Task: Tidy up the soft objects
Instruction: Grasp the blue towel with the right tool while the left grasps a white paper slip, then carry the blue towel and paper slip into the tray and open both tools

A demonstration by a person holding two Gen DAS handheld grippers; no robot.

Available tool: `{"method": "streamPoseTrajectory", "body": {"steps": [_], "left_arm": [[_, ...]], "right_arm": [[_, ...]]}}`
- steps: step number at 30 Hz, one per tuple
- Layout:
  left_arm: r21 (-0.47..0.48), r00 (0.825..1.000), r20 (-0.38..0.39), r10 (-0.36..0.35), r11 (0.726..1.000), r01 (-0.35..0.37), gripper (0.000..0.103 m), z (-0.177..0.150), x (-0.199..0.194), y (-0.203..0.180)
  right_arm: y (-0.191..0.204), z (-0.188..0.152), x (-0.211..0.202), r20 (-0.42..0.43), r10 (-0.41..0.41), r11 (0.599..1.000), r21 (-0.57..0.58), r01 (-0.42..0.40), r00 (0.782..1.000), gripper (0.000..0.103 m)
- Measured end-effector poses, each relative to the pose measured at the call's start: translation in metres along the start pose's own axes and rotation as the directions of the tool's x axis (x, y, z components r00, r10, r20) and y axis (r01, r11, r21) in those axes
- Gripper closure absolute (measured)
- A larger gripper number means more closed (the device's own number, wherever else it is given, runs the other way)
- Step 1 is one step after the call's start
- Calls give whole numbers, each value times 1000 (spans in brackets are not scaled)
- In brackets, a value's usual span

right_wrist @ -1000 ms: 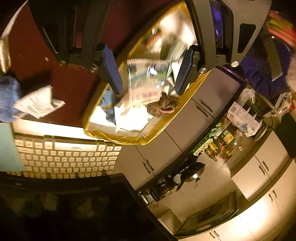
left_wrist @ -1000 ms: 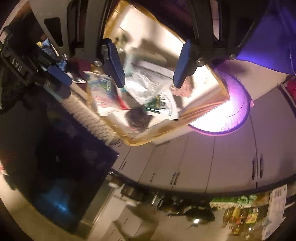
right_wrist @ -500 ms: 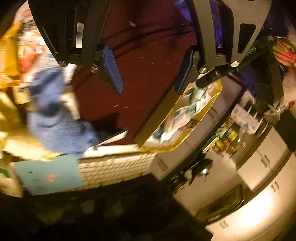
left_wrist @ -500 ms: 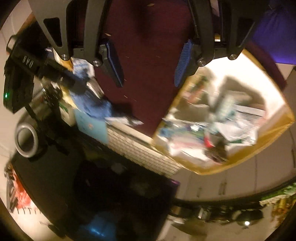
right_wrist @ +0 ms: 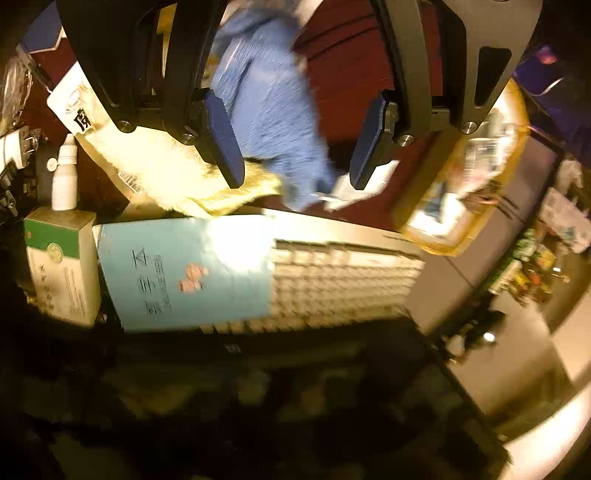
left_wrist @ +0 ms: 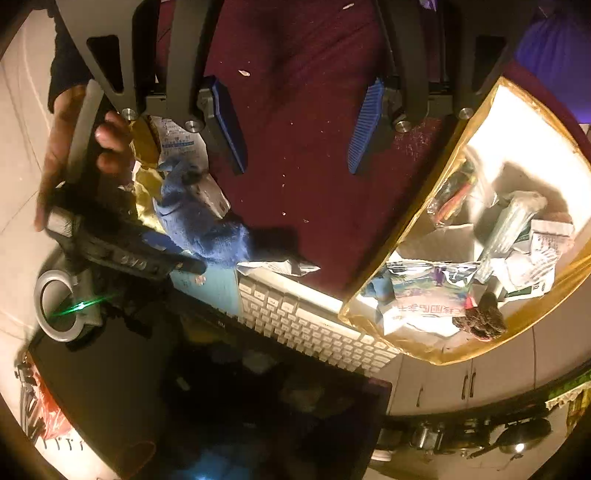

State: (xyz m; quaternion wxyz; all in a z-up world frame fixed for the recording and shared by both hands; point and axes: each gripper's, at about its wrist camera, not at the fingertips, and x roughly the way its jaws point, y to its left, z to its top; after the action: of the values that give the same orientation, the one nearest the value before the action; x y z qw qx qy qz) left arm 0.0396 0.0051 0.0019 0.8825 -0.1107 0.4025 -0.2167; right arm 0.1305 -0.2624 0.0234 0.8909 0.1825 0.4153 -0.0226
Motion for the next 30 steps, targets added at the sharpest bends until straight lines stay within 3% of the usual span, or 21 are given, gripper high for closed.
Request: {"method": "streamPoseTrajectory", "body": {"steps": [3, 6, 10, 14, 16, 18, 21, 30], "left_arm": [[-1, 1000, -11, 0, 1000, 0, 46, 13, 7, 0], [-9, 998, -51, -40, 999, 40, 46, 38, 29, -1], [-69, 993, -111, -48, 997, 40, 46, 82, 77, 3], [-116, 979, -202, -18, 993, -6, 49, 106, 128, 1], [-141, 979, -202, -11, 990, -18, 64, 110, 143, 2], [-123, 975, -221, 19, 991, -47, 88, 108, 153, -2], [-127, 980, -198, -9, 992, -17, 100, 101, 142, -7], [-153, 989, -122, -88, 986, 69, 102, 68, 78, -1]], "right_arm": [[0, -11, 9, -11, -5, 998, -58, 4, 1000, 43], [4, -15, 14, -18, -49, 995, -93, 47, 999, 57], [2, -16, 7, 5, -42, 995, -86, 42, 999, 65], [-2, -17, 6, 21, -30, 998, -58, 31, 999, 66], [0, -19, 6, 24, -35, 997, -67, 36, 999, 65], [1, -19, 5, 30, -36, 997, -74, 38, 999, 65], [1, -19, 2, 45, -18, 997, -68, 21, 999, 66], [8, -19, -20, 146, 52, 996, -79, -41, 988, 75]]}}
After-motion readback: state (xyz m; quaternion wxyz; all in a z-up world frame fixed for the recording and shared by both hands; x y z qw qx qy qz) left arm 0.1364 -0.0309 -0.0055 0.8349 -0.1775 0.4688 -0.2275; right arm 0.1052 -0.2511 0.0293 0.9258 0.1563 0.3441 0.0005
